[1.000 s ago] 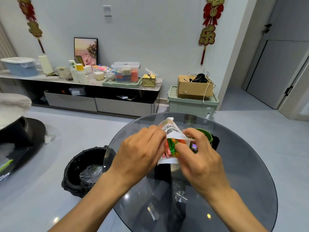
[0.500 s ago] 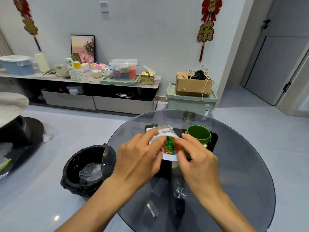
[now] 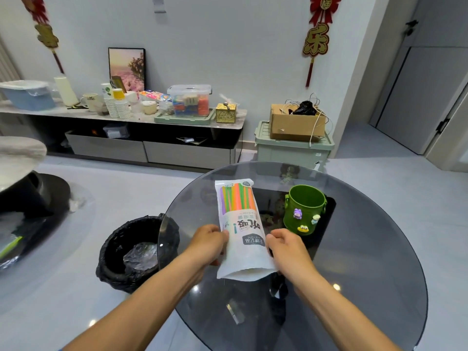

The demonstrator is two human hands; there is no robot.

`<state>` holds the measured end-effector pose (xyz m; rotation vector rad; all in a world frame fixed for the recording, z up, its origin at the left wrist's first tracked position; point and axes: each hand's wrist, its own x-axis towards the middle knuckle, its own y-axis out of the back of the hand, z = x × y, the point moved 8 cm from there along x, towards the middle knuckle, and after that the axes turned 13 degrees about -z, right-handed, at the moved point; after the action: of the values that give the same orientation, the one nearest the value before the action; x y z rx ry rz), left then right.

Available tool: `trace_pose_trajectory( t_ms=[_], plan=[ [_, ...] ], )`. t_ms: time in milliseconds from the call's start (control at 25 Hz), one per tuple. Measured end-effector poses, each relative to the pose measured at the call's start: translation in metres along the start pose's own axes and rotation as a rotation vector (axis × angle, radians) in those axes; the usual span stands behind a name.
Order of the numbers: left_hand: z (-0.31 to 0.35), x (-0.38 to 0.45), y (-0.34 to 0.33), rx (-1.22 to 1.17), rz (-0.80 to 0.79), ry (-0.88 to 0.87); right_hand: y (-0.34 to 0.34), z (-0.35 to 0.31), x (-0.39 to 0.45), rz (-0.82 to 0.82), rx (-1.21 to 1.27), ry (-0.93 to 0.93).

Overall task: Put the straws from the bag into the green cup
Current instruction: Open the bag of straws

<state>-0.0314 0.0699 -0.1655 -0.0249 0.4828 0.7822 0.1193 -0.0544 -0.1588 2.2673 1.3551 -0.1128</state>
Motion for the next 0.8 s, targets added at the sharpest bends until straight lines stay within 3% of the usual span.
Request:
trace_pose_trajectory(
  t_ms=[240,360,560,800],
  plan=[
    [0.005,-0.005,-0.004,-0.284,-0.005,0.018,0.000,-0.005,0.006,-0.023,0.234,-0.049],
    [0.024,-0.012,-0.001,-0.355,-0.018,-0.137,0.006,-0.015,-0.001,0.011,0.318,0.040],
    [0.083,-0.033,0.002,-0.521,-0.079,-0.552,0.032,-0.060,-0.013,0.099,0.438,0.376],
    [0.095,-0.035,-0.003,-0.413,-0.067,-0.662,0.038,-0.073,-0.021,0.114,0.401,0.443]
  ],
)
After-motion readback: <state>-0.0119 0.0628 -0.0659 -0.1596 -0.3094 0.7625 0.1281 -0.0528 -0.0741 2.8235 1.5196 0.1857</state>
